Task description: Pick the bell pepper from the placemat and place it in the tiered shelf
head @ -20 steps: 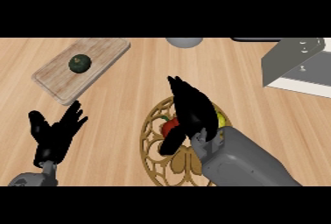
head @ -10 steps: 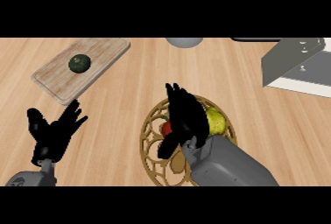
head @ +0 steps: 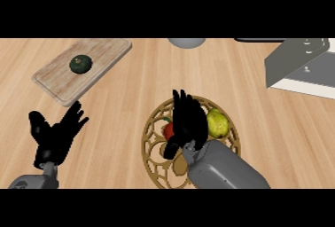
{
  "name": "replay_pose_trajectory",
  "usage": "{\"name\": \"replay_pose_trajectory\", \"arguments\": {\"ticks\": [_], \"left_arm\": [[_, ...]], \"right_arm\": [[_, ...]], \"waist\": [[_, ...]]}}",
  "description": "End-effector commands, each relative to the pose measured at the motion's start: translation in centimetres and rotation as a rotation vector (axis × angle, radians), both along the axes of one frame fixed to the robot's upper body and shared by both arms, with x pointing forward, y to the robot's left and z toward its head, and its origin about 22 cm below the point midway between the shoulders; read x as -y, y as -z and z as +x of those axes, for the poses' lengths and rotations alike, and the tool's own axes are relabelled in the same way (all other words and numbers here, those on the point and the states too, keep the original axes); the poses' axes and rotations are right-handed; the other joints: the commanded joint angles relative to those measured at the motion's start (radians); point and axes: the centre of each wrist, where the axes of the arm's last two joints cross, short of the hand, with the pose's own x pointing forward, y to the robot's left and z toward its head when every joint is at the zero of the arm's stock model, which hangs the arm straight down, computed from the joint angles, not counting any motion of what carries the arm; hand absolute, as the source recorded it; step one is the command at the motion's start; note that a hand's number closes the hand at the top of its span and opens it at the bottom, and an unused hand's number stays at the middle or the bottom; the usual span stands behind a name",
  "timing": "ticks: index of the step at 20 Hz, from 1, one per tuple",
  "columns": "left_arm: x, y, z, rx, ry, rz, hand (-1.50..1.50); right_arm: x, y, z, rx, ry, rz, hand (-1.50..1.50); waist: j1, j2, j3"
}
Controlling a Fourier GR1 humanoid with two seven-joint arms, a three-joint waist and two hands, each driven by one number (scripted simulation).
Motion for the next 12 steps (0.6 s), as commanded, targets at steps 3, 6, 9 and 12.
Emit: {"name": "replay_pose_trajectory", "arguments": {"ticks": [3,6,9,12], "left_arm": [[-1.1,1.3,0.8,-0.073,0.013,-0.019,0.00],[0.2,1.4,0.7,-0.075,0.013,0.003,0.00],[-0.2,2.0,0.6,-0.070,-0.011,0.003,0.00],[0.2,1.8,0.4,-0.064,0.010,-0.005,0.00]], "right_arm": [[0.1,0.2,3.0,-0.005,0.076,-0.059,-1.50],[-0.1,2.3,1.6,0.018,0.079,-0.038,-1.50],[-0.2,3.2,0.3,0.026,0.083,-0.002,-1.50],[-0.4,2.7,1.1,0.042,0.056,-0.007,-1.50]], "waist": [[0.001,0.009,-0.007],[0.003,0.007,-0.007],[0.001,0.007,-0.007],[0.004,0.007,-0.007]]}}
